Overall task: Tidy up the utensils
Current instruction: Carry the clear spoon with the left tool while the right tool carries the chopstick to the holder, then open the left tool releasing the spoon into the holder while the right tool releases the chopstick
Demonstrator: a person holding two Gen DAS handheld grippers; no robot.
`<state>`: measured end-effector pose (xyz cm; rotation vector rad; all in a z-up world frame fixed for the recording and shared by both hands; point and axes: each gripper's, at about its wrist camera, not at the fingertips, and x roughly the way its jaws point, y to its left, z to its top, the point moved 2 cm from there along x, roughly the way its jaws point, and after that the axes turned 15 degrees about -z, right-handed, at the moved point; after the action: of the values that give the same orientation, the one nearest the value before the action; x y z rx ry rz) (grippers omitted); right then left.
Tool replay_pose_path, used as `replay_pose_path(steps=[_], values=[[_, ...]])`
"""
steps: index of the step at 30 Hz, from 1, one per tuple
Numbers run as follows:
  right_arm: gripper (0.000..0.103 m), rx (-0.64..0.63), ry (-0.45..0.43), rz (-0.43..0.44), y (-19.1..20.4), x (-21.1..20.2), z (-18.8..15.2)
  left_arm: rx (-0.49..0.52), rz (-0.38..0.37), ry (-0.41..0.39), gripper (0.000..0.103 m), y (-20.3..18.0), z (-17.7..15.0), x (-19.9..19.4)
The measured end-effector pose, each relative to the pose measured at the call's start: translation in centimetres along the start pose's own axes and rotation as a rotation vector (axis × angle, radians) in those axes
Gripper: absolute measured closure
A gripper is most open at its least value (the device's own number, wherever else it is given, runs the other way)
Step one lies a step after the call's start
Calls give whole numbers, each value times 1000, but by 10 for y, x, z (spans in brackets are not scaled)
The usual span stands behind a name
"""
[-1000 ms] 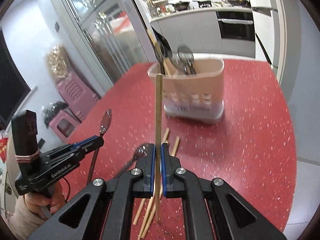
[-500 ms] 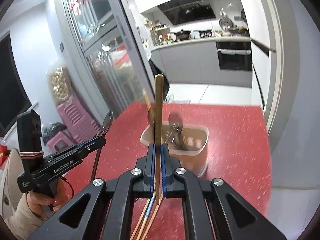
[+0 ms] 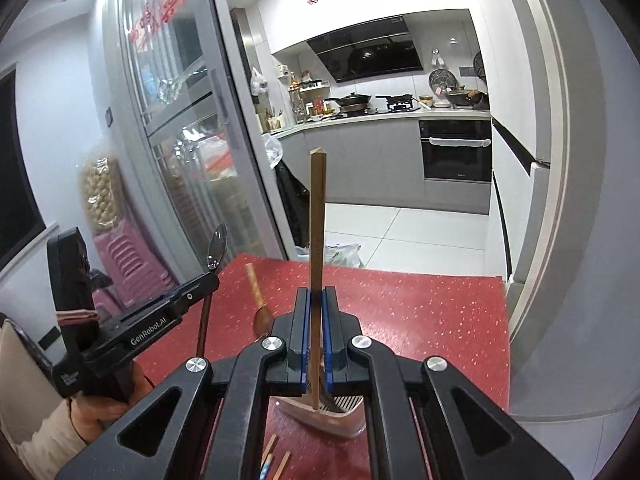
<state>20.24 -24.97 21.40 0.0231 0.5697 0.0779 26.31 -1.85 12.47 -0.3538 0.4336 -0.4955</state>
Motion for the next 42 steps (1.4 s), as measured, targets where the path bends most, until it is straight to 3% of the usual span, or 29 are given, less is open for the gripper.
replay_pose_path(steps=[9,16,25,30,42], values=[[97,-18,9,-36,-6,37,-7,15,8,-100,66,9,-14,29],[97,-58,21,-45,-1,57,-26,60,45,-115,66,14,-38,39],[97,-159,79,-68,17,82,-46,106,92,-72,66,16,-64,39],[97,-136,133,-47,19,97,-49,120,114,-43,66,16,-67,32],[96,-118,153,-19,23,104,-46,92,120,-4,66,18,-71,27]])
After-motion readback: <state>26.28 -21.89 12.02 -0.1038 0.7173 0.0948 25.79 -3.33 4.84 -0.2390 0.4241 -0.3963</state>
